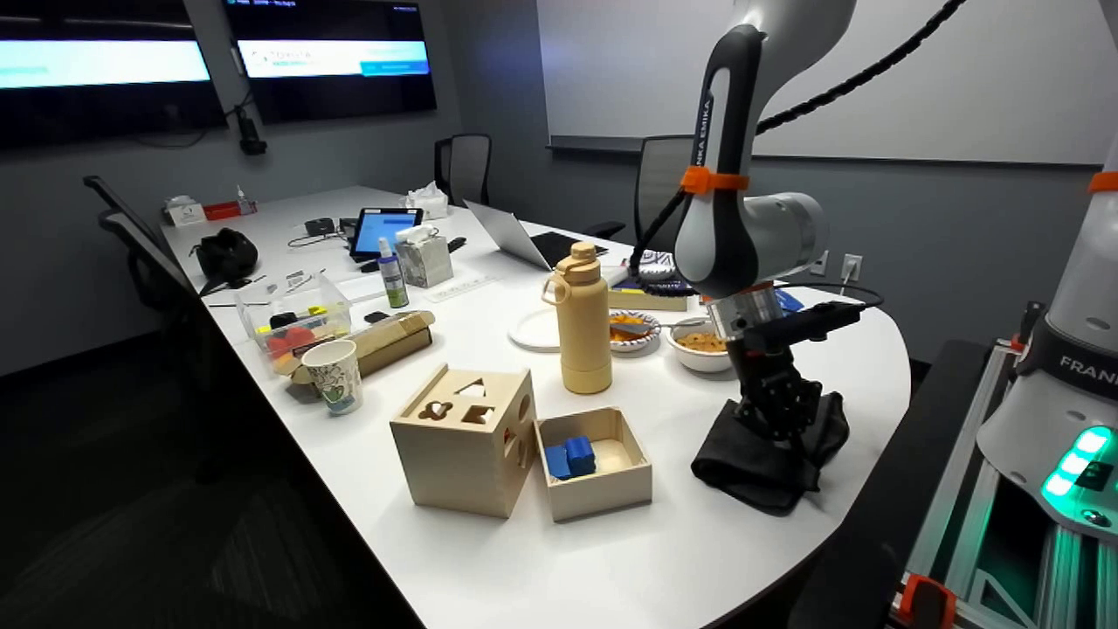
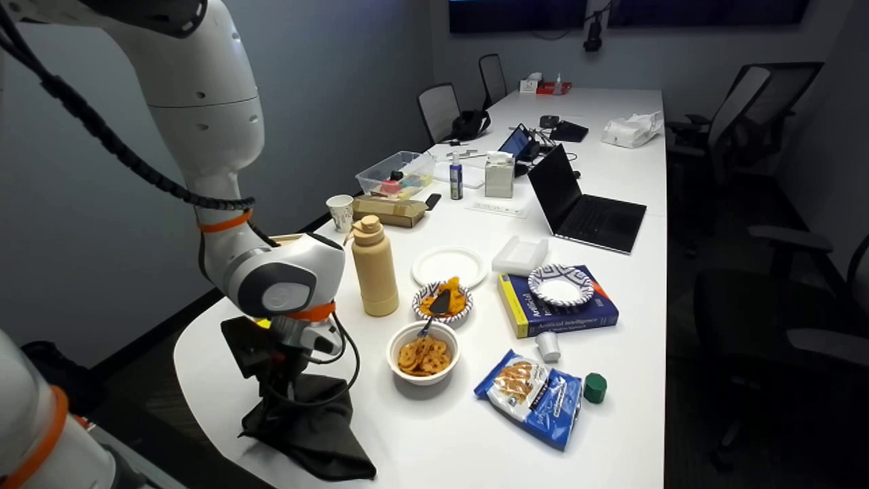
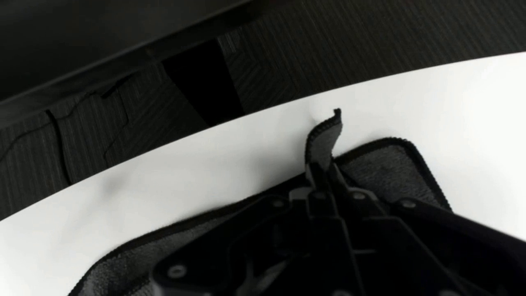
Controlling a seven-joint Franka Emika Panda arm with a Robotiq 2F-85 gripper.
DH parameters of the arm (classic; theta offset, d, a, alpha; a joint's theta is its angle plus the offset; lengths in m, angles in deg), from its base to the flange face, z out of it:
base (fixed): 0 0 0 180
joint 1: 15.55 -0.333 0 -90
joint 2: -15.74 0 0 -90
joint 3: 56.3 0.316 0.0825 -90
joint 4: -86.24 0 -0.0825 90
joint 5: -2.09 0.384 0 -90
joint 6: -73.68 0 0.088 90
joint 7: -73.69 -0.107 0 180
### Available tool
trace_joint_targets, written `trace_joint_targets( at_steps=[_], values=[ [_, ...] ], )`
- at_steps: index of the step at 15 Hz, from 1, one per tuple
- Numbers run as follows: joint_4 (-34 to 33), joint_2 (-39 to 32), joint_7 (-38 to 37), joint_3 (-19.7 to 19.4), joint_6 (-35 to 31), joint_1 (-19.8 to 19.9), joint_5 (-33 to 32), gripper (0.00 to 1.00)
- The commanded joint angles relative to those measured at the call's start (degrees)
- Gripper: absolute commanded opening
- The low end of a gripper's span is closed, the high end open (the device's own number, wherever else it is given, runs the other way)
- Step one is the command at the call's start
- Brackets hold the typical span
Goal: Unfold the black cloth
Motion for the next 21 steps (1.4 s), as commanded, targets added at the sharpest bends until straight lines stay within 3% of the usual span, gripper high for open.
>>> trace_joint_targets(
  at_steps=[1, 15, 21],
  values=[
    [0.68, 4.12, -0.69, 0.16, 1.64, -0.04, -0.28, 0.01],
    [-5.03, 6.07, -4.71, -3.08, 2.05, -1.69, -3.55, 0.01],
    [-9.24, 4.65, -2.47, -1.62, 3.06, -0.11, -1.8, 0.01]
  ],
)
